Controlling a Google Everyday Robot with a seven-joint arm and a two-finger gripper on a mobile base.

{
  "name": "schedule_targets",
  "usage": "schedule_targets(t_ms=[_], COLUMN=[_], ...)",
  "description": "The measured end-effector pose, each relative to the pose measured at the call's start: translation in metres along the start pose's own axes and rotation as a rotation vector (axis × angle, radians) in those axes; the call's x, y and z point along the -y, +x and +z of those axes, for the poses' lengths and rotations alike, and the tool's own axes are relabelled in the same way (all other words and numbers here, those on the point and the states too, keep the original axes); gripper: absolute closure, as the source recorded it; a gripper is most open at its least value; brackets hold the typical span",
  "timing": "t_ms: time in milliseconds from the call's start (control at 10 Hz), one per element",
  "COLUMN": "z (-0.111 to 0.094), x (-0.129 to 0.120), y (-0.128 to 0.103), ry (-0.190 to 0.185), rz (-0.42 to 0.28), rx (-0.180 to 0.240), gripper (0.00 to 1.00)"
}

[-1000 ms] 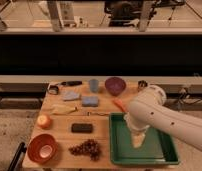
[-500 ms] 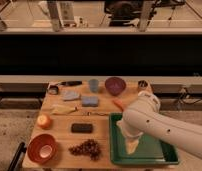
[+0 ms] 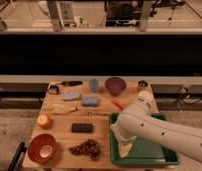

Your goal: Place grapes in paper cup

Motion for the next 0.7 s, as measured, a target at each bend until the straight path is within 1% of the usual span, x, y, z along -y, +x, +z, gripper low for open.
schedule_targets(t_ms=[200, 300, 600, 700], z=[0.002, 0.001, 0.007, 0.009], x=[0.001, 0.006, 0.020, 0.022], y=[-0.009, -0.017, -0.052, -0.063], ry=[-0.004, -0.014, -0.029, -0.027], rz=[-0.027, -0.020, -0.008, -0.012], rx=[0.014, 0.025, 0.050, 0.055], gripper=[0.20, 0.20, 0.20, 0.20])
